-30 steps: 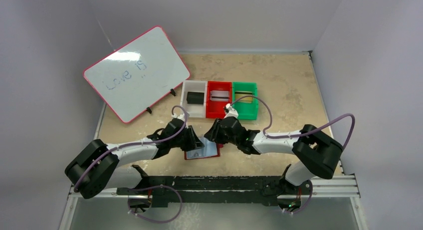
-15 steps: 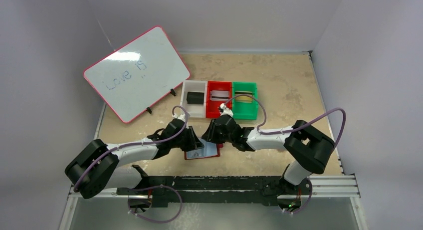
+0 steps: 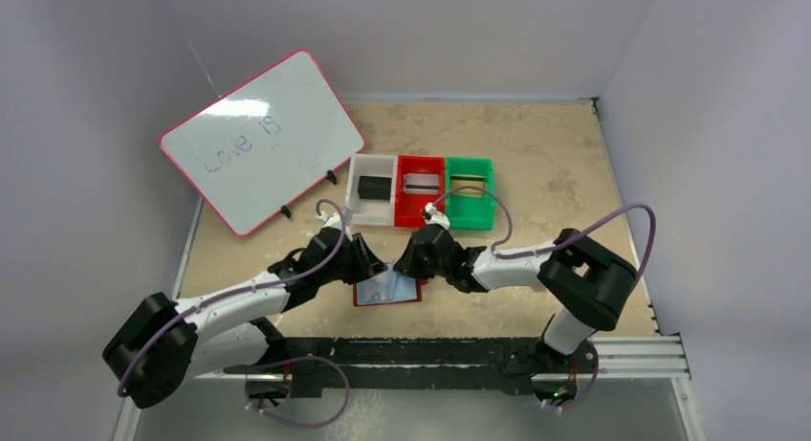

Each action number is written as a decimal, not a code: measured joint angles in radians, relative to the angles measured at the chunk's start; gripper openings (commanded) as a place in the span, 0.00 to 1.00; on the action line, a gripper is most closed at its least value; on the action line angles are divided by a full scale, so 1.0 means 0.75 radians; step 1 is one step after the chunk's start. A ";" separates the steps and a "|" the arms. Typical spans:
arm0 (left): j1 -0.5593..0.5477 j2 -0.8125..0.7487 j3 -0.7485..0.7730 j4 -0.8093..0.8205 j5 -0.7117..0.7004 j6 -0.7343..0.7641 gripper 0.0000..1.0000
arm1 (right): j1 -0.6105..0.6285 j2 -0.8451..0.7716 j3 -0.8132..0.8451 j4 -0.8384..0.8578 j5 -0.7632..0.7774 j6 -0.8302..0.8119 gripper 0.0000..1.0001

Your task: Take the credit cards out of the card holder

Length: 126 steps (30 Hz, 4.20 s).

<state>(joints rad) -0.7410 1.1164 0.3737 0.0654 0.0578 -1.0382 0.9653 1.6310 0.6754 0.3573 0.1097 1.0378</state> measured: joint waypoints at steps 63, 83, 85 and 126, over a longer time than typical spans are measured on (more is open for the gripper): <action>-0.237 -0.226 0.179 -0.608 -0.758 -0.079 0.37 | -0.015 -0.600 -0.256 -0.002 0.204 -0.030 0.73; -0.237 -0.240 0.110 -0.562 -0.624 -0.079 0.37 | -0.015 -0.053 -0.130 0.275 -0.259 -0.031 0.41; -0.237 -0.240 0.099 -0.556 -0.610 -0.079 0.36 | -0.015 -0.033 -0.119 0.283 -0.287 -0.024 0.40; -0.237 0.040 0.095 -0.340 -0.431 -0.057 0.25 | -0.035 0.117 -0.036 0.230 -0.380 0.081 0.24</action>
<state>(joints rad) -0.9184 1.1461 0.4450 -0.1898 -0.2657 -1.0813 0.9394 1.7191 0.6483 0.5301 -0.1757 1.0988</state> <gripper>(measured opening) 0.259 0.233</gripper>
